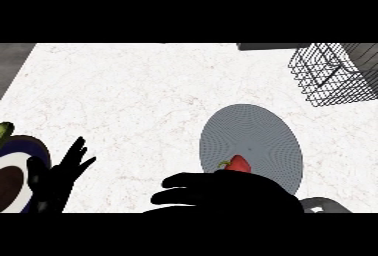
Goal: Pick the bell pepper from the placemat and place it in the basket
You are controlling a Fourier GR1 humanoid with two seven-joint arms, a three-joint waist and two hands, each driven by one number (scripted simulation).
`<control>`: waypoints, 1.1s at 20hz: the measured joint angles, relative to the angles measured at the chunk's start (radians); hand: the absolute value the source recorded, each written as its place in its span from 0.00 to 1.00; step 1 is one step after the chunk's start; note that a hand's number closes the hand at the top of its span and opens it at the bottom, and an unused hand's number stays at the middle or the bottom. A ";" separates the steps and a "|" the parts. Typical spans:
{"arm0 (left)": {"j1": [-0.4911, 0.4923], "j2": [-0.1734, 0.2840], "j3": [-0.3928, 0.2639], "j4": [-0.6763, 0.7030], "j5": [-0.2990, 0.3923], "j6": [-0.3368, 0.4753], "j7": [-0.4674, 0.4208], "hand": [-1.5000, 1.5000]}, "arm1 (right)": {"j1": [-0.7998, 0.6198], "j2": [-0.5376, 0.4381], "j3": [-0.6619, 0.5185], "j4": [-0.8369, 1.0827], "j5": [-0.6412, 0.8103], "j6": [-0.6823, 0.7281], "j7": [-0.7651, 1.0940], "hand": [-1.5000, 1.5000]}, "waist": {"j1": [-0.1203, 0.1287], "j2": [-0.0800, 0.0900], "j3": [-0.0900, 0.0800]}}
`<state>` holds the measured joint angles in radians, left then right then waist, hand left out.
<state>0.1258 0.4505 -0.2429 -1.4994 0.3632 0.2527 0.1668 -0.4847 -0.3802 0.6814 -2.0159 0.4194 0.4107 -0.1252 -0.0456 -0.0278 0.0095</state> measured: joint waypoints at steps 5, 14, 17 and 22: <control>-0.005 0.005 0.013 0.001 0.005 -0.009 0.003 0.50 | -0.116 -0.115 -0.119 -0.167 0.000 0.142 0.132 0.00 | 0.005 0.004 -0.002; -0.009 -0.008 0.012 0.009 -0.013 -0.011 -0.013 0.50 | -0.253 -0.366 -0.312 -0.254 -0.201 0.495 0.229 0.00 | 0.013 0.009 -0.002; -0.014 -0.010 0.016 0.015 -0.013 -0.024 -0.018 0.50 | -0.289 -0.420 -0.348 -0.256 -0.255 0.563 0.248 0.00 | 0.019 0.011 -0.002; -0.025 -0.019 0.020 0.030 -0.015 -0.045 -0.030 0.50 | -0.322 -0.452 -0.376 -0.237 -0.308 0.606 0.268 0.00 | 0.032 0.014 0.000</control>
<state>0.1003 0.4311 -0.2228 -1.4690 0.3478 0.2074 0.1364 -0.8066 -0.8324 0.3056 -2.2531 0.1114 1.0171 0.1426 -0.0133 -0.0137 0.0091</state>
